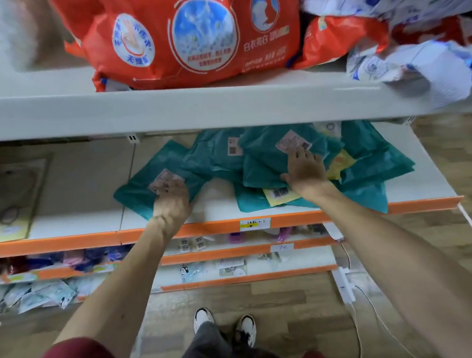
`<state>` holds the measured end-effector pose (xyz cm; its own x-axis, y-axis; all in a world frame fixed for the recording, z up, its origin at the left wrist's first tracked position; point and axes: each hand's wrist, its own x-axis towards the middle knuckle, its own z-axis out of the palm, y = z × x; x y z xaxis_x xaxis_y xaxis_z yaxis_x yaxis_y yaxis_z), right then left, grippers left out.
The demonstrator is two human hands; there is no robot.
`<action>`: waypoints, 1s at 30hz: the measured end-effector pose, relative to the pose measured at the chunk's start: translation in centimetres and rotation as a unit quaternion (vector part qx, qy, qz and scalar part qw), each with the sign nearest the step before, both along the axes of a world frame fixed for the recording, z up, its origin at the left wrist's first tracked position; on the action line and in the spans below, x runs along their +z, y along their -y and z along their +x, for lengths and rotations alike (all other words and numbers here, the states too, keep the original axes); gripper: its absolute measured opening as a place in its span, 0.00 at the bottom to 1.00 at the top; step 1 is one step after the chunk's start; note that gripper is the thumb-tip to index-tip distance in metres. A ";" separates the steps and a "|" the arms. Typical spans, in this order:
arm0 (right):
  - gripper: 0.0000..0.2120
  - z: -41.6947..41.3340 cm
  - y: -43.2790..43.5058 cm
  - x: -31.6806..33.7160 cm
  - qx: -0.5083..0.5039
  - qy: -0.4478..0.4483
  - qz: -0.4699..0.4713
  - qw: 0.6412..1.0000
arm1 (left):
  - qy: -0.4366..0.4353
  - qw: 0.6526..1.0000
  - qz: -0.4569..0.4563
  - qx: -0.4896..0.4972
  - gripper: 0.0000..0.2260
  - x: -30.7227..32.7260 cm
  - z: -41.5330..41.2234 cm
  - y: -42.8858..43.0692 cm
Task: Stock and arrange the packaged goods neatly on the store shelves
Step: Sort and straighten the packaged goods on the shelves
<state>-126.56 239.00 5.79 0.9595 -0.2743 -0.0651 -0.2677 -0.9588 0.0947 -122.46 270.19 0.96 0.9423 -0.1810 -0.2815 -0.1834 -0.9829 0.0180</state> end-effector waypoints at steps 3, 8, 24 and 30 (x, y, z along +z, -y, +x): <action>0.29 -0.4 -1.6 0.1 0.020 -0.027 -0.043 0.999 | -0.002 1.000 0.010 0.005 0.34 0.2 -0.2 0.4; 0.19 -2.2 -4.5 1.1 0.078 -0.022 -0.106 0.991 | -0.009 0.999 0.042 0.006 0.32 1.5 -1.2 1.7; 0.10 -2.1 -7.0 8.9 -0.031 0.188 0.289 0.938 | 0.003 1.000 -0.022 -0.002 0.19 2.1 -3.9 1.9; 0.04 -1.9 -2.9 9.7 -0.276 0.212 0.680 0.646 | 0.028 0.999 0.033 0.024 0.19 2.8 -4.4 2.1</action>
